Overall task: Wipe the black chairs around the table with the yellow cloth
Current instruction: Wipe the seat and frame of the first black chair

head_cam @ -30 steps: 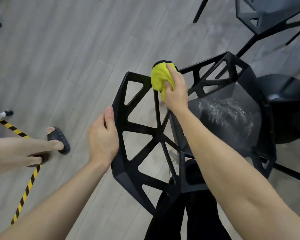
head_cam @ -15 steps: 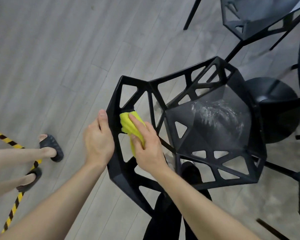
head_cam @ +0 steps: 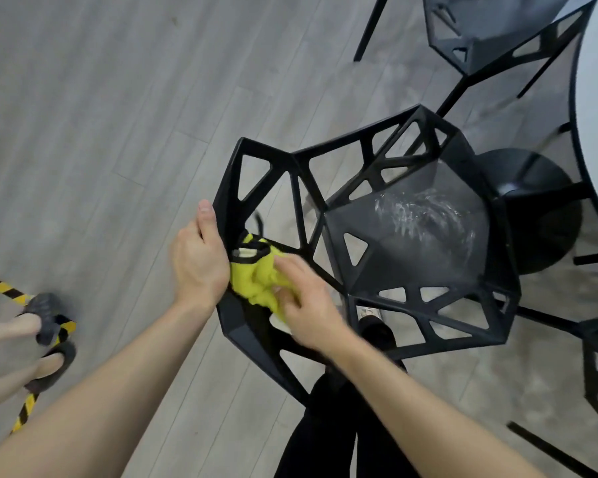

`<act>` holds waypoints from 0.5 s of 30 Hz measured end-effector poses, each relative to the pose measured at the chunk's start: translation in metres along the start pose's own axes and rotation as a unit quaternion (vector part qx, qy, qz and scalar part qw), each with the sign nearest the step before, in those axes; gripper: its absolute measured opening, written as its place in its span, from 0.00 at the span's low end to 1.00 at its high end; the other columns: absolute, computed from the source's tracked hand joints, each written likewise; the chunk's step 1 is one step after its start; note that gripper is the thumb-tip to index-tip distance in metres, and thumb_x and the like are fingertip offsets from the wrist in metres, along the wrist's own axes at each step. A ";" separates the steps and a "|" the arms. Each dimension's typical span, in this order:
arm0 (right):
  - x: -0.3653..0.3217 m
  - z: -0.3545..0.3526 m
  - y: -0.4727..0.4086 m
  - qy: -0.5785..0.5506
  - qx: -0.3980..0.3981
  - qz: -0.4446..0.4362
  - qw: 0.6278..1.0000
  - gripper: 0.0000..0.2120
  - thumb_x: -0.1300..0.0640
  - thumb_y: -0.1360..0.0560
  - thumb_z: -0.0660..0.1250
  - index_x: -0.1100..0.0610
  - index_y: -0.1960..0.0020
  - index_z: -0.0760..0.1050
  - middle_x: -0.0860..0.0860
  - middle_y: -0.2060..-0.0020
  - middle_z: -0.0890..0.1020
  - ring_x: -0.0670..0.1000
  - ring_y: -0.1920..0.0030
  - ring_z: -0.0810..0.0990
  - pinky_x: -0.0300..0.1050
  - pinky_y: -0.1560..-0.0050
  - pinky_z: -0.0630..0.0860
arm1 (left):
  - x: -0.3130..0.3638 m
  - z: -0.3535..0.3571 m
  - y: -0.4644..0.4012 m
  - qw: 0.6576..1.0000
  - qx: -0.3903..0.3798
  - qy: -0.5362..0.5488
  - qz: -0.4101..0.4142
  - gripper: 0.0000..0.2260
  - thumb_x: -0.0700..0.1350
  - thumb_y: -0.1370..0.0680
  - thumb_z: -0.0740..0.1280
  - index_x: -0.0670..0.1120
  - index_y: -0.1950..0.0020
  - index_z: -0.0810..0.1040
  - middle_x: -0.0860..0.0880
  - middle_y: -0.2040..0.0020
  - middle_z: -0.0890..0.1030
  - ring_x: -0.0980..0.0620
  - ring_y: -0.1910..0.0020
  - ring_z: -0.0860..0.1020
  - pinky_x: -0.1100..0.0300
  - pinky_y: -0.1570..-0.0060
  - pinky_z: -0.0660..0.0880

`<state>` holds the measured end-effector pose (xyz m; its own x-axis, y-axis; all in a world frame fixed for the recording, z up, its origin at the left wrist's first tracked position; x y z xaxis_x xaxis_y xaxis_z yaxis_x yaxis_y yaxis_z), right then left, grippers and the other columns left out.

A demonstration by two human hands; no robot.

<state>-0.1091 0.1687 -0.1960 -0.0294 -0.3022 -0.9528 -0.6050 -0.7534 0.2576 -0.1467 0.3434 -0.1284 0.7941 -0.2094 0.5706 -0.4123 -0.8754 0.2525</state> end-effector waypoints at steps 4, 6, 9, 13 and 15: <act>0.087 -0.058 -0.030 0.039 0.096 0.247 0.963 0.30 0.68 0.21 0.62 0.47 0.23 0.74 0.50 0.27 0.76 0.54 0.27 0.74 0.53 0.23 0.69 | 0.004 0.000 0.003 1.000 -0.006 0.011 0.013 0.29 0.55 0.09 0.51 0.44 0.68 0.60 0.49 0.72 0.66 0.51 0.71 0.64 0.59 0.70 0.62; 0.089 -0.042 -0.034 0.042 0.087 0.250 0.963 0.31 0.66 0.21 0.62 0.42 0.24 0.74 0.49 0.27 0.77 0.55 0.27 0.75 0.51 0.25 0.71 | 0.004 0.000 0.002 1.000 -0.004 0.012 0.019 0.29 0.55 0.09 0.51 0.45 0.69 0.59 0.50 0.72 0.64 0.51 0.72 0.63 0.57 0.69 0.61; 0.040 -0.011 -0.006 0.026 0.070 0.174 0.982 0.31 0.69 0.23 0.63 0.41 0.28 0.79 0.41 0.35 0.81 0.46 0.35 0.78 0.49 0.29 0.74 | 0.000 0.001 0.000 1.000 -0.006 0.016 0.011 0.29 0.55 0.09 0.50 0.46 0.68 0.60 0.49 0.71 0.65 0.51 0.71 0.64 0.53 0.65 0.62; -0.030 -0.010 0.057 -0.001 0.021 0.024 1.000 0.32 0.65 0.27 0.67 0.41 0.28 0.76 0.36 0.39 0.81 0.45 0.38 0.79 0.42 0.38 0.75 | 0.002 -0.001 0.001 0.999 -0.014 0.028 -0.020 0.29 0.55 0.09 0.50 0.39 0.60 0.74 0.46 0.64 0.75 0.43 0.60 0.73 0.47 0.52 0.68; -0.026 -0.009 0.046 0.011 0.018 0.026 0.999 0.31 0.53 0.22 0.71 0.39 0.21 0.68 0.38 0.31 0.77 0.47 0.31 0.75 0.44 0.32 0.73 | 0.006 -0.001 0.005 0.998 -0.021 0.049 -0.042 0.29 0.55 0.09 0.50 0.34 0.43 0.81 0.45 0.52 0.78 0.39 0.46 0.77 0.48 0.42 0.69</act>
<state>-0.1290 0.1363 -0.1578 -0.0454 -0.3534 -0.9344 -0.6314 -0.7147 0.3010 -0.1445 0.3385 -0.1231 0.7793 -0.0910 0.6200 -0.3670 -0.8682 0.3339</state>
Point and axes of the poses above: each hand's wrist, its own y-axis away from the middle knuckle, its own z-axis out of the palm, x = y × z, the point moved 4 cm from there along -y, towards the middle knuckle
